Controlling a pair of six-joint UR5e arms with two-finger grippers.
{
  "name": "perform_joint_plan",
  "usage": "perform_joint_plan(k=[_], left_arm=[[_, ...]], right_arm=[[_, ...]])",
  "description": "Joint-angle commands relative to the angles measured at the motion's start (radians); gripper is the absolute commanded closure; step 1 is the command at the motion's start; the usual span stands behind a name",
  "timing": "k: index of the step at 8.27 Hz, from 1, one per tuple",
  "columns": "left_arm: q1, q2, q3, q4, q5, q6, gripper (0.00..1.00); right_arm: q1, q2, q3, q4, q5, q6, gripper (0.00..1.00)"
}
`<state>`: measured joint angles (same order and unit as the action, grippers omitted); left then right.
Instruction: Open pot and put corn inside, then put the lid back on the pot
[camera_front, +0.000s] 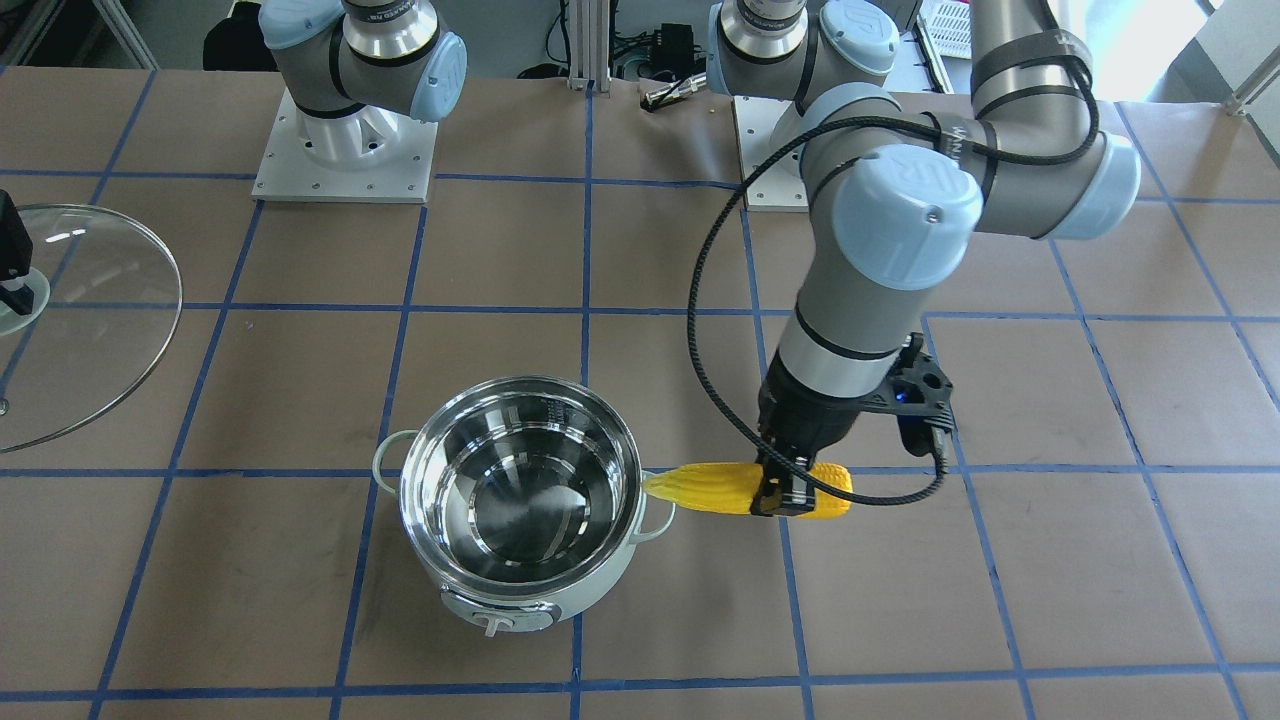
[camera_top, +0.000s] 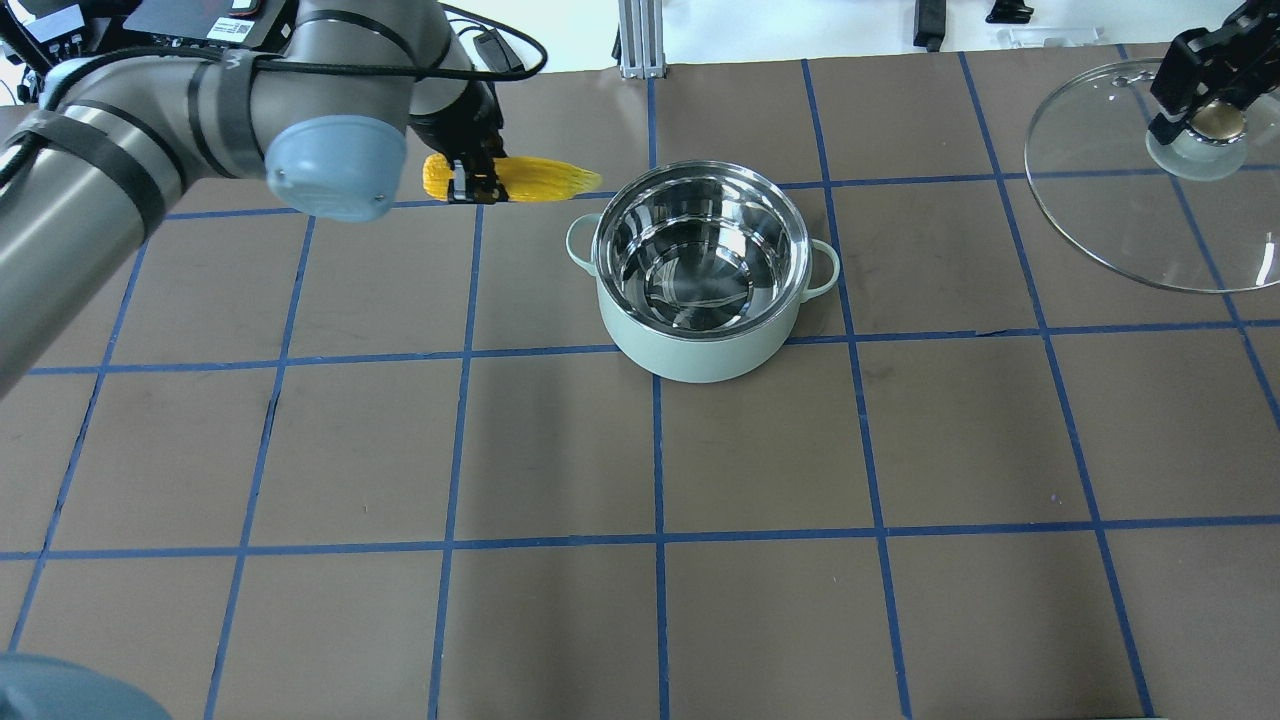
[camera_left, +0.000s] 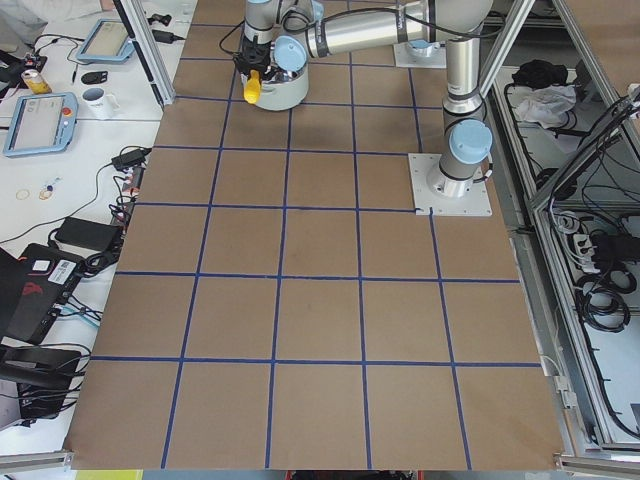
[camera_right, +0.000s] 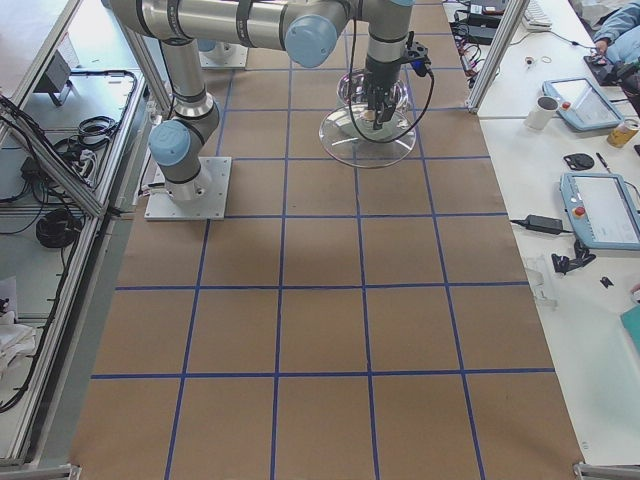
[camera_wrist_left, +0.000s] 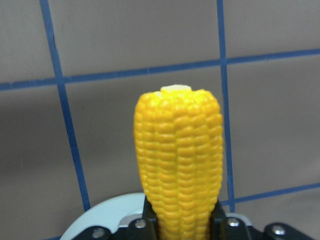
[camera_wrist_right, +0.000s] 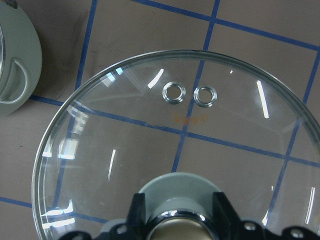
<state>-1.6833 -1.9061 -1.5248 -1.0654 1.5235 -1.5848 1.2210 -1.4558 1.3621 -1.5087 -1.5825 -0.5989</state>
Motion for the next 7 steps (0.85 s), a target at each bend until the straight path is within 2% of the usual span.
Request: perform_joint_plan(k=[1,5,7], left_arm=[[-0.162,-0.002,0.000,0.033,-0.005,-0.159,1.00],[-0.260,-0.073,-0.002,0.117,-0.020,-0.187,1.00],[-0.268,-0.119,-0.002,0.175,-0.022,-0.181,1.00]], right_arm=[[-0.001,0.002,0.002,0.001,-0.001,-0.004,0.82],[-0.001,0.003,0.002,0.001,-0.004,-0.004,0.82],[-0.001,0.002,0.002,0.001,-0.001,-0.004,0.82]])
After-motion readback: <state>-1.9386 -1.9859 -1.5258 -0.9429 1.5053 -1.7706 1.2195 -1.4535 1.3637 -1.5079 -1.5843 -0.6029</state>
